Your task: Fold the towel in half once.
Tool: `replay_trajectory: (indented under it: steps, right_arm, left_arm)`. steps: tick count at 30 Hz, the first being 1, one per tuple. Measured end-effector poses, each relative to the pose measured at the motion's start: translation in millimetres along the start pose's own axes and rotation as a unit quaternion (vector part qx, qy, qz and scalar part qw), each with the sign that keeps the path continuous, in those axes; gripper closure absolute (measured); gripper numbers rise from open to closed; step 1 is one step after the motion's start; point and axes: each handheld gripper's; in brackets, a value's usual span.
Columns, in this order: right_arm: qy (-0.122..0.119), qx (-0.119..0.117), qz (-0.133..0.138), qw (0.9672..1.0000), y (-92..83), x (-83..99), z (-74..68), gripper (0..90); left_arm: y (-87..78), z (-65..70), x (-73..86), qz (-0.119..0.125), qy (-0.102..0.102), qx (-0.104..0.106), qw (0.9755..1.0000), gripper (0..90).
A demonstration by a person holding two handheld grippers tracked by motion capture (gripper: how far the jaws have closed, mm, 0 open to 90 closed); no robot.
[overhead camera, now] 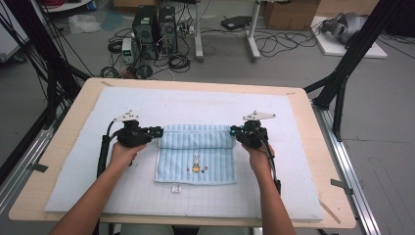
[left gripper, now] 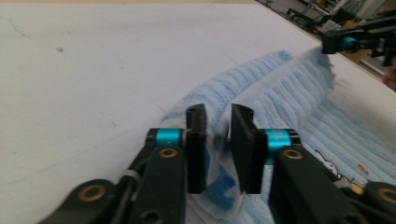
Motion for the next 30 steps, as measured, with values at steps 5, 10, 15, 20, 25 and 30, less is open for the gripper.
replay_trajectory:
  steps: [5, 10, 15, 20, 25, 30]
  right_arm:
    - [-0.003, -0.004, -0.012, 0.9999, -5.2, 7.0, -3.7, 85.0]
    - [-0.007, -0.007, -0.020, 0.9997, -1.3, 7.6, -5.7, 84.9]
    - [-0.003, -0.011, -0.020, 0.9997, -0.3, 8.7, -6.1, 84.8]
    - [-0.001, -0.012, -0.019, 0.9997, -1.1, 9.0, -5.7, 84.7]
    - [0.004, -0.011, -0.019, 0.9998, -1.2, 9.6, -4.2, 84.3]
    - [0.007, -0.011, -0.019, 0.9997, -1.0, 9.6, -4.8, 84.1]
  left_arm:
    - [-2.6, -3.2, 0.2, 0.009, -0.005, -0.015, 0.9998, 60.9]
    - [0.6, -1.4, -4.7, 0.040, 0.008, -0.011, 0.9991, 59.6]
    - [12.6, 2.3, -5.5, 0.047, 0.030, -0.014, 0.9983, 59.4]
    - [25.4, 2.8, 2.5, 0.014, 0.033, -0.009, 0.9993, 59.0]
    - [24.9, 7.2, 2.7, 0.003, 0.052, 0.000, 0.9987, 75.4]
    - [21.0, 7.4, 1.5, 0.008, 0.050, 0.014, 0.9986, 83.4]
Point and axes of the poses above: each handheld gripper's, and its own axes: y roughly forward along the jaws, x roughly out of its underside, z roughly to its right, and after that the axes turned 13 degrees about -x, right-handed
